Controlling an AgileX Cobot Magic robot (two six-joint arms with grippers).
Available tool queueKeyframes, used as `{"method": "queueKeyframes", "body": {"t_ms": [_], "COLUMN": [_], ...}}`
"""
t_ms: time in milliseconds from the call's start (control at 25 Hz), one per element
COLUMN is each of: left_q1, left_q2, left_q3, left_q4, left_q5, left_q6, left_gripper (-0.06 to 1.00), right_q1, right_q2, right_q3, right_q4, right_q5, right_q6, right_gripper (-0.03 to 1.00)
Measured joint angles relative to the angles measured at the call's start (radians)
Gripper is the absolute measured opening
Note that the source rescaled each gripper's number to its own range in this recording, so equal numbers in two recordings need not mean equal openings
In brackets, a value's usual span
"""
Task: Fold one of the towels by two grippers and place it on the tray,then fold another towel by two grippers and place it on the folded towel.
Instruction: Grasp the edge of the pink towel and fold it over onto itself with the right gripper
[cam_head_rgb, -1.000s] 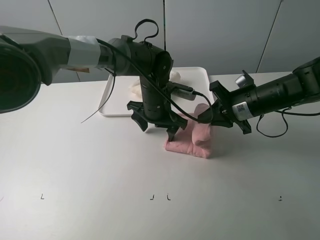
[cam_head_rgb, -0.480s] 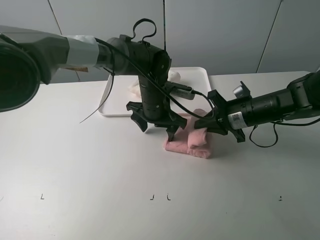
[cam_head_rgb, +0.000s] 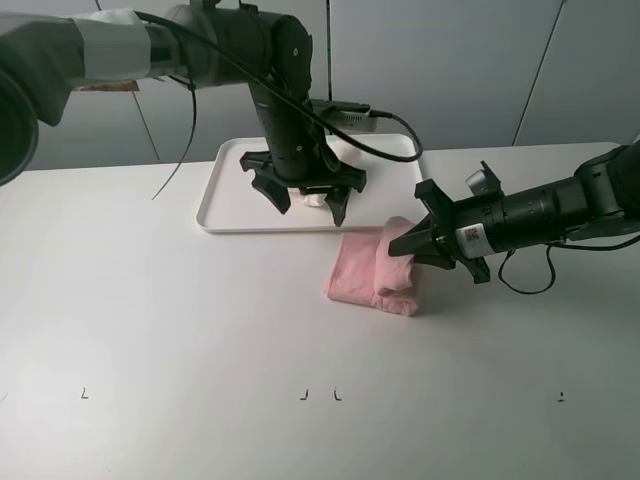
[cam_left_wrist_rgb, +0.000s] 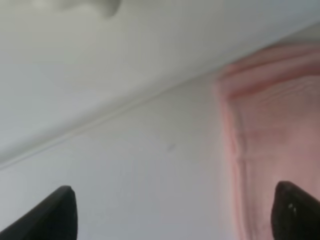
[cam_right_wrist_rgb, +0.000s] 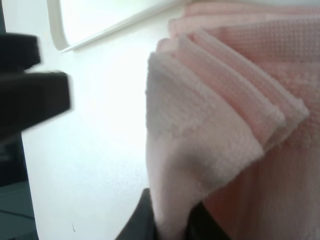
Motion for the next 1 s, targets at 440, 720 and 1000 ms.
{"method": "queueKeyframes", "body": {"t_ms": [440, 720, 1000], "left_q1": [0.000, 0.007, 0.028], "left_q2": [0.000, 0.000, 0.000], "left_q3": [-0.059, -0.061, -0.061], "left_q4": [0.019, 0.047, 0.039], "left_q5": [0.051, 0.055, 0.069], "left_q6": [0.060, 0.071, 0.084], "left_gripper": [0.99, 0.99, 0.99], "right_q1": [0.089, 0.130, -0.007], "right_q2": [0.000, -0.005, -0.064], "right_q3": [-0.008, -0.042, -0.048], "right_q4": [0.103, 0.105, 0.068], "right_q5": [0.024, -0.017, -0.044], "right_q6": [-0.029, -0.048, -0.027], "right_gripper": [0.55, 0.63, 0.80]}}
